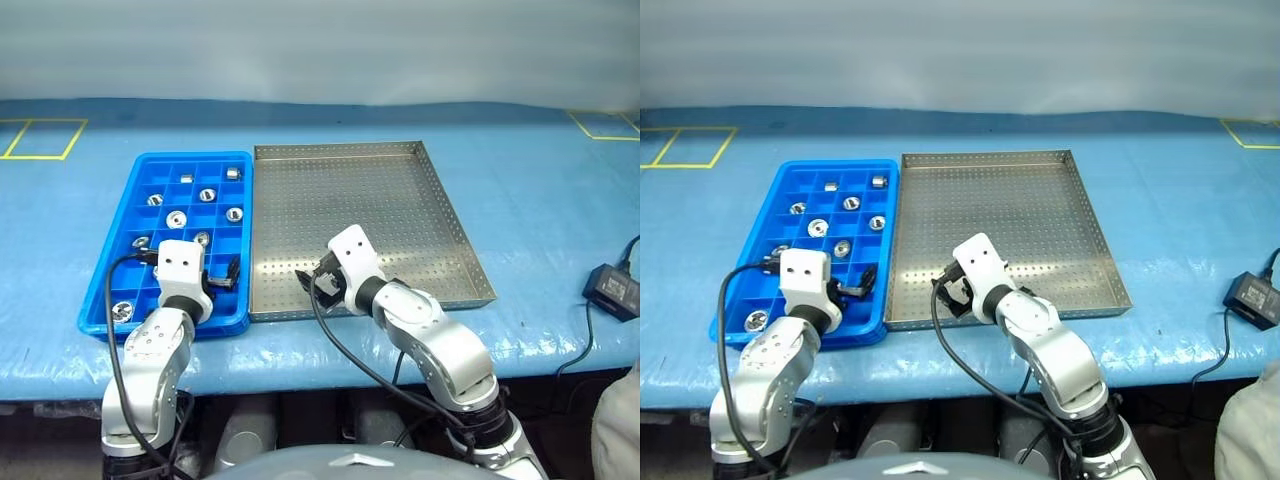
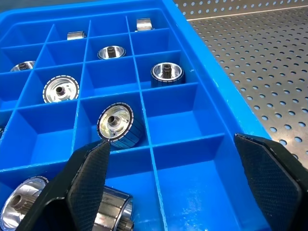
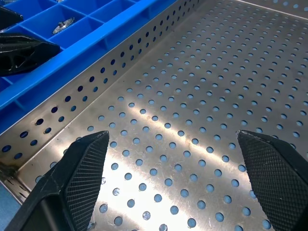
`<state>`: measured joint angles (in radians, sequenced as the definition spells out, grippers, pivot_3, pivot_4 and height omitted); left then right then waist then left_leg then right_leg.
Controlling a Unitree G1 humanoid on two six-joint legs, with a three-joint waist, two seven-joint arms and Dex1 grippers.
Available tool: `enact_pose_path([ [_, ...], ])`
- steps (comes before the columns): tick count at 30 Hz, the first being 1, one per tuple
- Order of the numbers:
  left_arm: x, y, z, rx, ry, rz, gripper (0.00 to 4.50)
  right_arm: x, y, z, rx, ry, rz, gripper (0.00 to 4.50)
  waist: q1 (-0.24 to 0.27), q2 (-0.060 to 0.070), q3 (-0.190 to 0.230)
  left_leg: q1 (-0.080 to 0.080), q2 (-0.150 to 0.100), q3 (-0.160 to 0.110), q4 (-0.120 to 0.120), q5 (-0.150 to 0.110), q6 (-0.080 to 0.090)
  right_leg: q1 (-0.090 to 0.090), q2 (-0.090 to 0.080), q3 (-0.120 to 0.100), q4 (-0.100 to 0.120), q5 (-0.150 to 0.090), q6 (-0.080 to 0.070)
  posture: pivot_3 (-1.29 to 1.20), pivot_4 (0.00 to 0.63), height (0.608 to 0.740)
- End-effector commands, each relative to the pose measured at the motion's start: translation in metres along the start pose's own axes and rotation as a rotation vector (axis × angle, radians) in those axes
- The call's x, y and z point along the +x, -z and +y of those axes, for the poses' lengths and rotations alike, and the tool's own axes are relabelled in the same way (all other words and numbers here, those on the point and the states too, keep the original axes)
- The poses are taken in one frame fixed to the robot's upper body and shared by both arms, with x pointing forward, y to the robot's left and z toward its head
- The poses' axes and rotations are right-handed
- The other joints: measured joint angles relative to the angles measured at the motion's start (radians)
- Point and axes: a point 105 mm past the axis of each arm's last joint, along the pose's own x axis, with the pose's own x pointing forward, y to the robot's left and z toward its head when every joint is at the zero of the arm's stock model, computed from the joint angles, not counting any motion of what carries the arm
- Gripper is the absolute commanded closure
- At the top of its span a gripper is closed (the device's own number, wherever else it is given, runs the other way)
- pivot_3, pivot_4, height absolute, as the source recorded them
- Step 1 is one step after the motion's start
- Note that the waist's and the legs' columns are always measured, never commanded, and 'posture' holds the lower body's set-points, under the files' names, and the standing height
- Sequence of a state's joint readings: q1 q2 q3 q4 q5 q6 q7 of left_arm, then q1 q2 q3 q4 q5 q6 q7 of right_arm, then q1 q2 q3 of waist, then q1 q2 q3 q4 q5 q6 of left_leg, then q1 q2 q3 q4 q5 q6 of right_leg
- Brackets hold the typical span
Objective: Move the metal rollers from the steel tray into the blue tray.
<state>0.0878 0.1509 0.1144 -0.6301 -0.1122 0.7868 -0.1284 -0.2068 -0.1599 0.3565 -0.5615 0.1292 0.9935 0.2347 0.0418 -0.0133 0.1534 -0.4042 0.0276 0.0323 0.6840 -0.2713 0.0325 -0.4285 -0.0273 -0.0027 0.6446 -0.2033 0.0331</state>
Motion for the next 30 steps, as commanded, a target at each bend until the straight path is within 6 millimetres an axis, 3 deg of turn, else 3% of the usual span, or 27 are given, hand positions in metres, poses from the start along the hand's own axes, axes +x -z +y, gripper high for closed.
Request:
enact_pose_path([
  [1, -0.006, -0.032, 0.009, 0.006, -0.048, -0.136, 0.03, -0.004, -0.018, 0.003, -0.016, -0.019, -0.072, 0.00, 0.000, 0.000, 0.000, 0.000, 0.000, 0.000, 0.000, 0.000, 0.000, 0.000, 0.000, 0.000, 0.000, 0.000, 0.000, 0.16, 0.150, 0.740],
  [8, -0.011, -0.043, 0.010, -0.002, -0.082, -0.163, 0.03, -0.004, -0.022, 0.006, -0.029, -0.038, -0.080, 0.00, 0.001, 0.000, 0.000, 0.000, 0.000, 0.000, 0.000, 0.000, 0.000, 0.000, 0.000, 0.000, 0.000, 0.000, 0.000, 0.16, 0.150, 0.740],
  [14, -0.013, -0.033, 0.012, -0.002, -0.108, -0.096, 0.03, -0.005, -0.022, 0.008, -0.032, -0.053, -0.078, 0.00, 0.001, 0.000, 0.000, 0.000, 0.000, 0.000, 0.000, 0.000, 0.000, 0.000, 0.000, 0.000, 0.000, 0.000, 0.000, 0.16, 0.150, 0.740],
  [19, -0.021, -0.051, 0.022, 0.016, -0.165, -0.224, 0.03, -0.010, -0.022, 0.005, -0.046, -0.060, -0.092, 0.00, 0.002, 0.000, 0.000, 0.000, 0.000, 0.000, 0.000, 0.000, 0.000, 0.000, 0.000, 0.000, 0.000, 0.000, 0.000, 0.18, 0.150, 0.740],
  [30, -0.034, -0.039, 0.001, 0.122, 0.143, -0.189, 0.03, -0.035, -0.005, -0.031, -0.083, -0.047, -0.056, 0.00, 0.003, -0.001, 0.000, 0.000, 0.000, 0.000, 0.000, 0.000, 0.000, 0.000, 0.000, 0.000, 0.000, -0.001, -0.002, 0.17, 0.150, 0.740],
])
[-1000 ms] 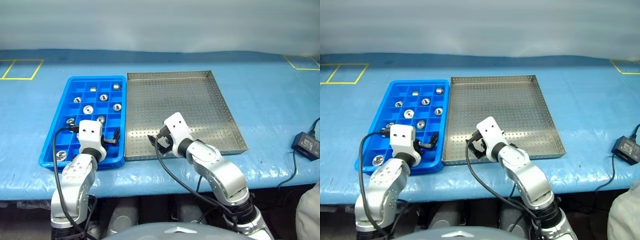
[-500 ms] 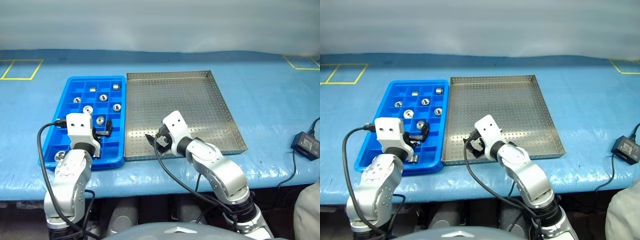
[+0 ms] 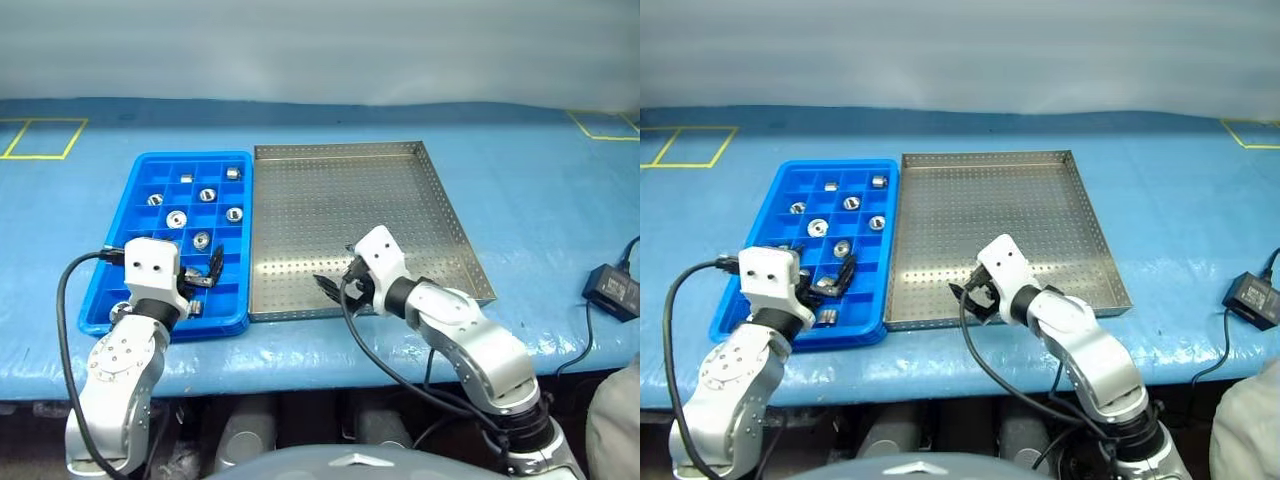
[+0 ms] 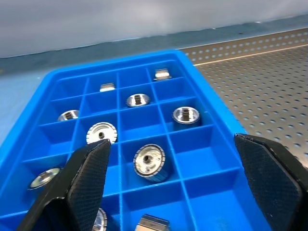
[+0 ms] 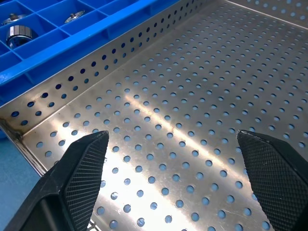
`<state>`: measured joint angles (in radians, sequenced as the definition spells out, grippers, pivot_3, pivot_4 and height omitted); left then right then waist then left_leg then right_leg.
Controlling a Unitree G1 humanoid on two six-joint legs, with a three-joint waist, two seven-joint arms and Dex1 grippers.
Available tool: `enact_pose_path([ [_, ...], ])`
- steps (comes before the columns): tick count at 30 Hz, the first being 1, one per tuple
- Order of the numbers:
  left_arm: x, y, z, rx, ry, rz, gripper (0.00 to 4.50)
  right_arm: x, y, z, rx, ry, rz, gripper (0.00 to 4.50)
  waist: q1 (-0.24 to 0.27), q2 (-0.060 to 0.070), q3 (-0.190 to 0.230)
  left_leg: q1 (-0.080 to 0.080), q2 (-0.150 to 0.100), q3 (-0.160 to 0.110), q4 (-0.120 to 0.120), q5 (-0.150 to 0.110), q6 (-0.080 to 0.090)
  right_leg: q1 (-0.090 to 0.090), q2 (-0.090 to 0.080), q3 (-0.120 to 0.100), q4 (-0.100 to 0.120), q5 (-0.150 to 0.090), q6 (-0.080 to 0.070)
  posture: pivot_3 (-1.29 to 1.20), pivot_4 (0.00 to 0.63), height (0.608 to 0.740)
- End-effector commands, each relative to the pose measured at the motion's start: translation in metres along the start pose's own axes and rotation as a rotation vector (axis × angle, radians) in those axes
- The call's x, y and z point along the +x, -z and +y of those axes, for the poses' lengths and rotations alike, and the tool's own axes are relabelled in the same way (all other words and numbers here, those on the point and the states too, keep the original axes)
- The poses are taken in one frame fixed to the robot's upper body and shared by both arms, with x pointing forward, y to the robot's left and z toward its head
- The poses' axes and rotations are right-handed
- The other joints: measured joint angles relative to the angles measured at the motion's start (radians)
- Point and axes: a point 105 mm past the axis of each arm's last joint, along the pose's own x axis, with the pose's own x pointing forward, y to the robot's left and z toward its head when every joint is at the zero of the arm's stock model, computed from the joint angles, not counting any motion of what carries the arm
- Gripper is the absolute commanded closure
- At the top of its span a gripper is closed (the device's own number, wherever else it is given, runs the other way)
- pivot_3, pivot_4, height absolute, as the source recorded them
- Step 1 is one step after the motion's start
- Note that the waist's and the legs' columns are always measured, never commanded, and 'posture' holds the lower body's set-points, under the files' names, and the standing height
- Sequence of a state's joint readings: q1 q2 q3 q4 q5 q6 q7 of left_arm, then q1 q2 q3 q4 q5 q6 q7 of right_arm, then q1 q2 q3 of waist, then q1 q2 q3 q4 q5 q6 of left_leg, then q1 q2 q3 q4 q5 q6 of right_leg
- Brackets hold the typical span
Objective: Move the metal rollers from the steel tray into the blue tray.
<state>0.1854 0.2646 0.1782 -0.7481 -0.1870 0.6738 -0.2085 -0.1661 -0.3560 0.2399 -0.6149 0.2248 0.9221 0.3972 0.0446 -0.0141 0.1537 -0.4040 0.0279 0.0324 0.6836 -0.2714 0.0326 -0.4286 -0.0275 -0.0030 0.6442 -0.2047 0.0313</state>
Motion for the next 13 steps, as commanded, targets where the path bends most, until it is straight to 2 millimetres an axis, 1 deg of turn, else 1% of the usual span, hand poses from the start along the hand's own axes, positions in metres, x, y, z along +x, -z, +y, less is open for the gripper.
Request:
enact_pose_path([
  [1, -0.007, -0.014, -0.013, 0.023, 0.128, -0.048, 0.03, -0.007, -0.007, -0.008, -0.016, 0.033, -0.045, 0.00, 0.000, 0.000, 0.000, 0.000, 0.000, 0.000, 0.000, 0.000, 0.000, 0.000, 0.000, 0.000, 0.000, 0.000, 0.000, 0.17, 0.150, 0.740],
  [3, -0.010, -0.010, -0.021, 0.034, 0.204, -0.025, 0.03, -0.007, -0.006, -0.012, -0.008, 0.070, -0.045, 0.00, -0.002, 0.000, 0.000, 0.000, 0.000, 0.000, 0.000, 0.000, 0.000, 0.000, 0.000, 0.000, 0.000, 0.000, -0.001, 0.16, 0.150, 0.740],
  [7, -0.010, -0.007, -0.032, 0.027, 0.288, -0.010, 0.03, -0.005, -0.003, -0.016, 0.002, 0.119, -0.046, 0.00, -0.001, 0.000, 0.000, 0.000, 0.000, 0.000, -0.001, 0.000, 0.000, -0.001, 0.000, 0.000, 0.000, -0.001, -0.001, 0.15, 0.150, 0.740],
  [13, -0.004, -0.009, -0.042, 0.019, 0.340, -0.019, 0.03, -0.005, 0.000, -0.015, 0.013, 0.149, -0.040, 0.00, -0.001, 0.000, 0.000, 0.000, 0.000, 0.000, 0.000, 0.000, 0.000, 0.000, 0.000, 0.000, 0.000, -0.001, -0.001, 0.12, 0.150, 0.740],
])
